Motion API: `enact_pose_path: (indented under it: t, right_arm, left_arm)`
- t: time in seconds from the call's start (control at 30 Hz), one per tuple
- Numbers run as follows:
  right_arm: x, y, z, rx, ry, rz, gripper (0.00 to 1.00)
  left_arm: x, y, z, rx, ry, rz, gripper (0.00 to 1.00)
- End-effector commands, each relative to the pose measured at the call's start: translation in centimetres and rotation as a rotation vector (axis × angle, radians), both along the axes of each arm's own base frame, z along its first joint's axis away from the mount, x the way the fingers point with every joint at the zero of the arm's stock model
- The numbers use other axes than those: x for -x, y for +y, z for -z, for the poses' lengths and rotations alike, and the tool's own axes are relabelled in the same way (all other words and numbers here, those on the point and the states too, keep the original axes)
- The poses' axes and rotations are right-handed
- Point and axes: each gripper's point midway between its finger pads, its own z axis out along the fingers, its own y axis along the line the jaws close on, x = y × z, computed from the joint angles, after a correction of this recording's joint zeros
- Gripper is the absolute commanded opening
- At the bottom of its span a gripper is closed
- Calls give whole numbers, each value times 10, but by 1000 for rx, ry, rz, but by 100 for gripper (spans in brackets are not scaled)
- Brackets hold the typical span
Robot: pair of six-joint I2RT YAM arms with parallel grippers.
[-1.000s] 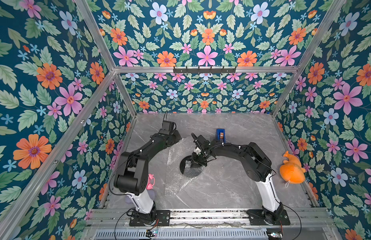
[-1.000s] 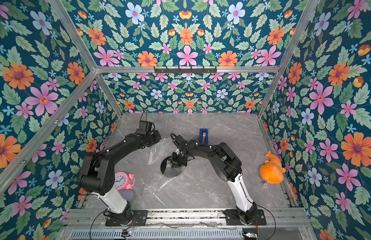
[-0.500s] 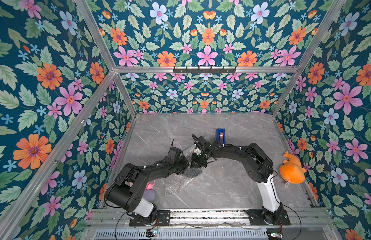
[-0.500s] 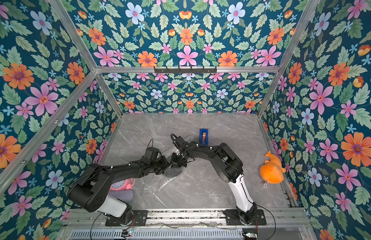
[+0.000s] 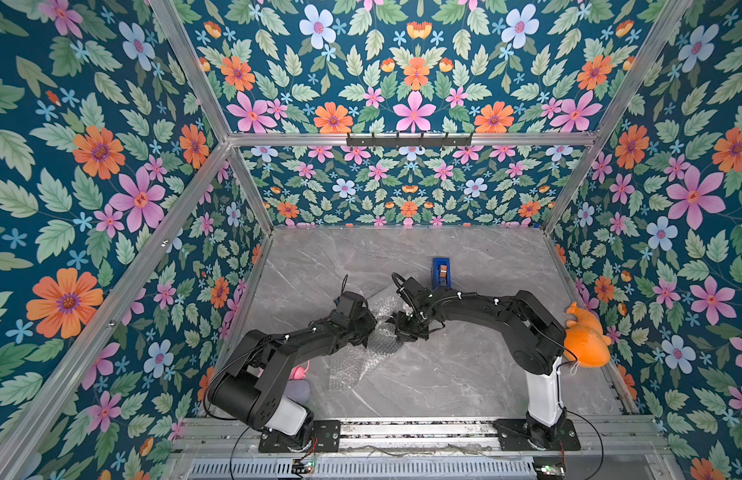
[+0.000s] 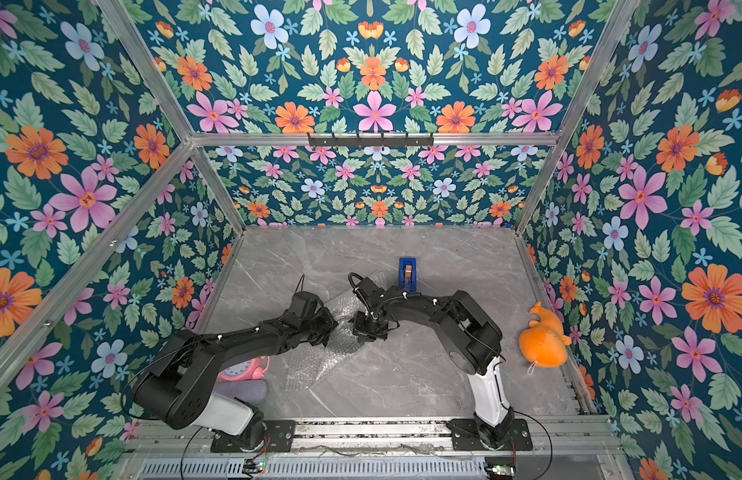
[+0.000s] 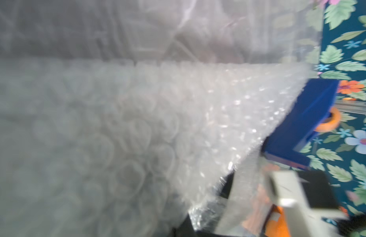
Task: Wrap dinner plates in bubble wrap
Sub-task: Wrap the plate in the bubble wrap.
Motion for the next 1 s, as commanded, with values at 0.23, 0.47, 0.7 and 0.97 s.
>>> enact_pose_path:
  t: [0.23, 0.47, 0.7, 0.97]
  right_arm:
    - [-6, 5, 3, -1, -7, 21, 6]
    - [-9, 7, 4, -8, 1, 37, 5]
    - [-13, 10, 3, -7, -1, 35, 5]
    - [-17, 8, -15, 10, -34, 20, 6]
  left_arm:
    - [20, -41, -25, -1, -20, 178, 0]
    - [49, -36, 12, -22, 93, 222, 0]
    - [60, -45, 25, 11, 132, 264, 0]
    - [67, -38, 37, -21, 168, 267, 0]
